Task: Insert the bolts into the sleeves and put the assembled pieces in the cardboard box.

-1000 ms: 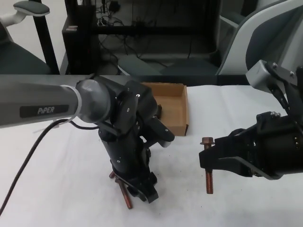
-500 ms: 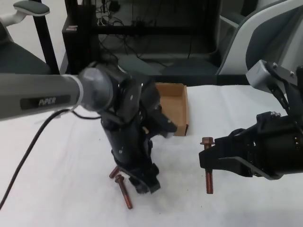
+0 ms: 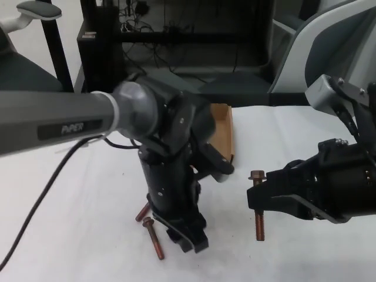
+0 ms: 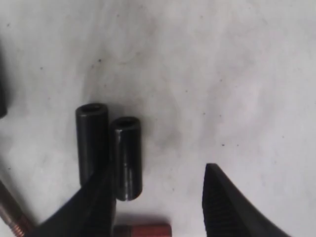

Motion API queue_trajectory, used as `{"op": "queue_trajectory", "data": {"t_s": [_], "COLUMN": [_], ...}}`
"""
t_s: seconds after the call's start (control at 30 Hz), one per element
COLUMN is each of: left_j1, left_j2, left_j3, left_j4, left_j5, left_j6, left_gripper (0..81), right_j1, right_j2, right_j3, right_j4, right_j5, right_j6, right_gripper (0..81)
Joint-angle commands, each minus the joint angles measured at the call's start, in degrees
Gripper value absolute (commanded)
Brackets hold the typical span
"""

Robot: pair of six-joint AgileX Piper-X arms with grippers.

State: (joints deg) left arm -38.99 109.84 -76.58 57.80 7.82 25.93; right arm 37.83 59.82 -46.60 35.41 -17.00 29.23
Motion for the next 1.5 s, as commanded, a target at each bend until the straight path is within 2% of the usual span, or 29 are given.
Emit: {"op": "queue_trajectory", "data": {"t_s": [0.0,0.77,1.13,1.47], "left_j1": [-1.4,-0.9,1.8,1.5], "left_j2": [-0.4,-0.4,0.1,0.1], "left_j3": [-0.7,-0.7,-0.2,-0.2], "left_j4": [0.5,-2.7,-2.4,-1.4], "left_j5": [-0.5,-2.2,-2.0,-1.0], "left_j6": [-0.2,1.6,1.6,0.8], "left_gripper": [53.2,53.2,53.2,53.2], "right_j1": [-0.2,-0.2,-0.2,-0.2], "right_j2": [-0.6,-0.6,-0.6,-0.6], "right_j3": [-0.2,-0.2,-0.2,-0.2], "right_j4": [-0.4,-0.2,-0.2,-0.2], "right_j5": [-0.5,-0.5,-0.5,-0.5], "right_j6": [-0.4,-0.4,-0.4,-0.4], "right_gripper": [0.6,0.6,0.6,0.6]}}
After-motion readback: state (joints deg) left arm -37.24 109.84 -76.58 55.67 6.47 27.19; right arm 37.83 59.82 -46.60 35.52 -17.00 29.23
